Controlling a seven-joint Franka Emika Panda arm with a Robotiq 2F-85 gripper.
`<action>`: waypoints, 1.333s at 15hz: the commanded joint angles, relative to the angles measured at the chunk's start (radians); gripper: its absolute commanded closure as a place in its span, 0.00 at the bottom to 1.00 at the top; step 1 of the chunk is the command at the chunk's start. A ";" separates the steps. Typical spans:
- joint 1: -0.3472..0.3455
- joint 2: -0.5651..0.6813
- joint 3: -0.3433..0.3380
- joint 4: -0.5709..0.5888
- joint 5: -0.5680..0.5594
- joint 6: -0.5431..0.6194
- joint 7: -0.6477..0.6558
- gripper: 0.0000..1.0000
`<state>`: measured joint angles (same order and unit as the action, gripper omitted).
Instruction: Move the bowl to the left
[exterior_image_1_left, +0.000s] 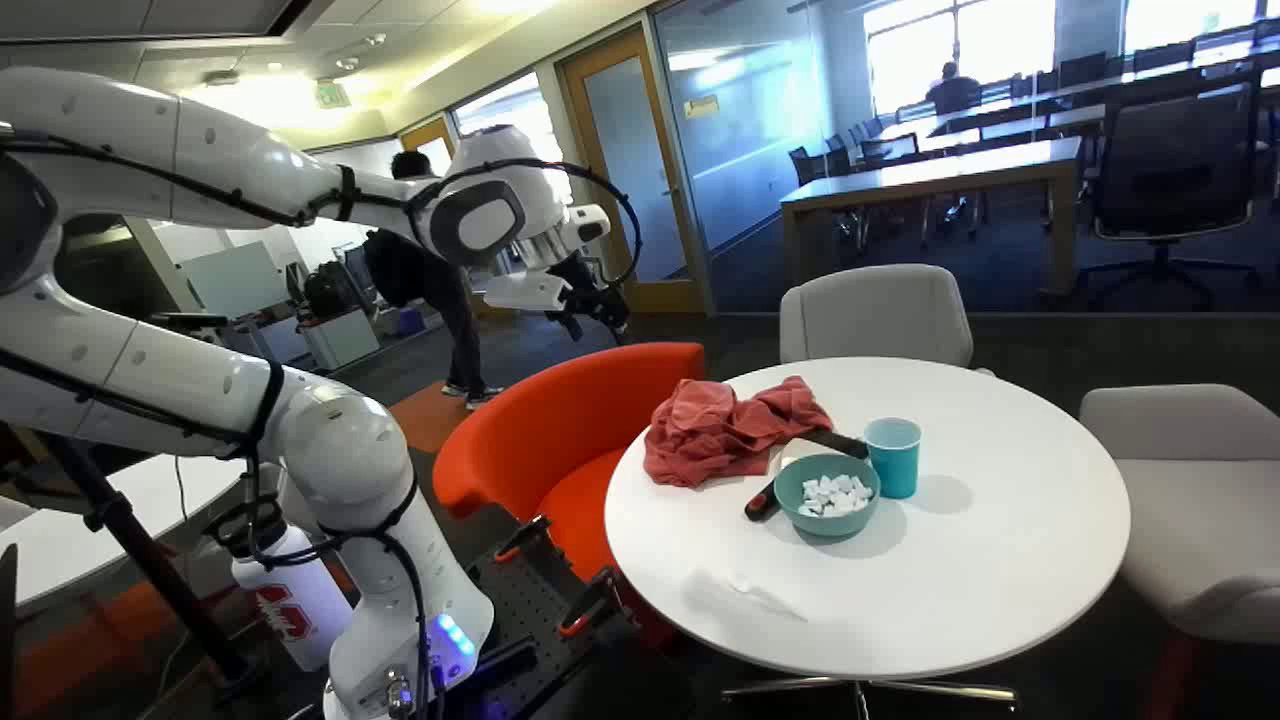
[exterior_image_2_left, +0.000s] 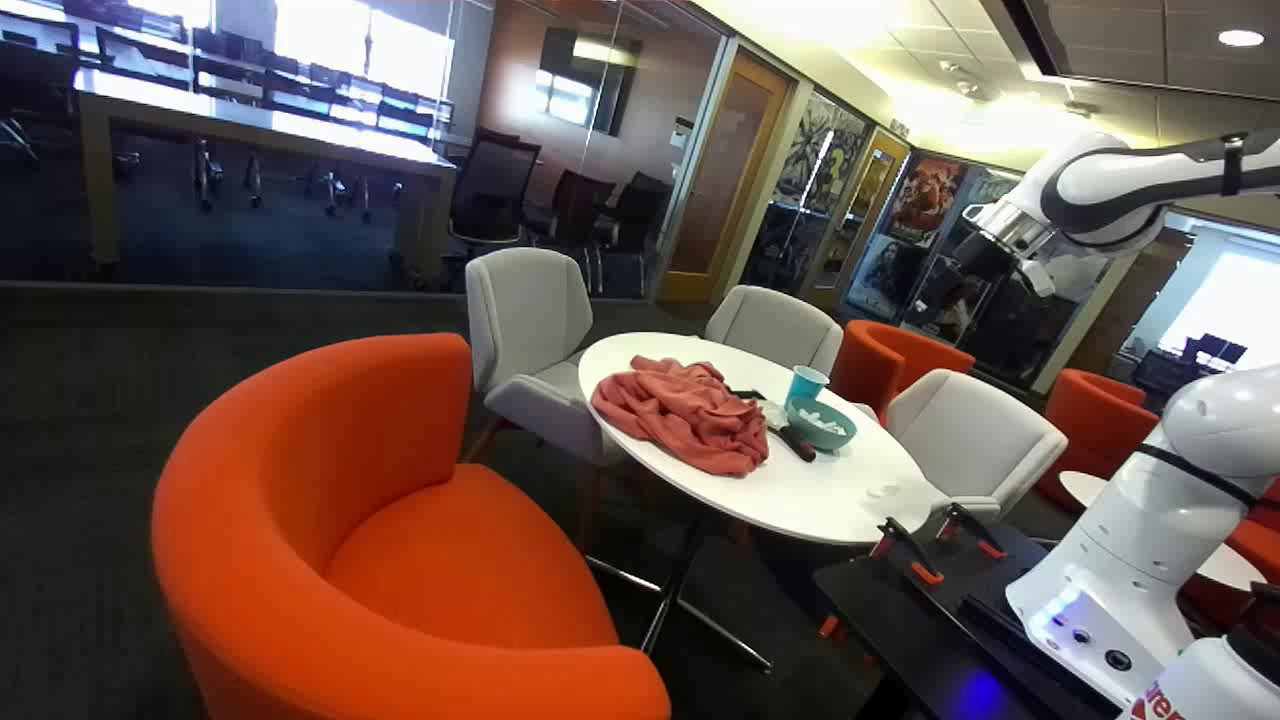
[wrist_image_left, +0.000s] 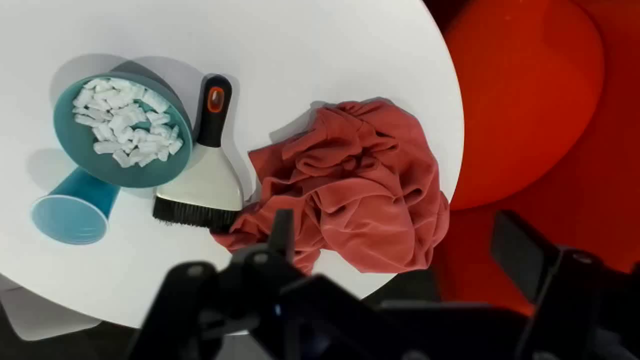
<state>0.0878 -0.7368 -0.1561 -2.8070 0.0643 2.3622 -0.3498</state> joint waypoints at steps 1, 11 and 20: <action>0.000 0.001 0.000 -0.001 0.000 -0.002 0.001 0.00; -0.122 0.122 -0.018 0.061 -0.040 0.171 0.074 0.00; -0.264 0.530 -0.086 0.230 -0.039 0.330 0.167 0.00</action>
<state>-0.1511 -0.3838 -0.2374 -2.6807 0.0364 2.6658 -0.2461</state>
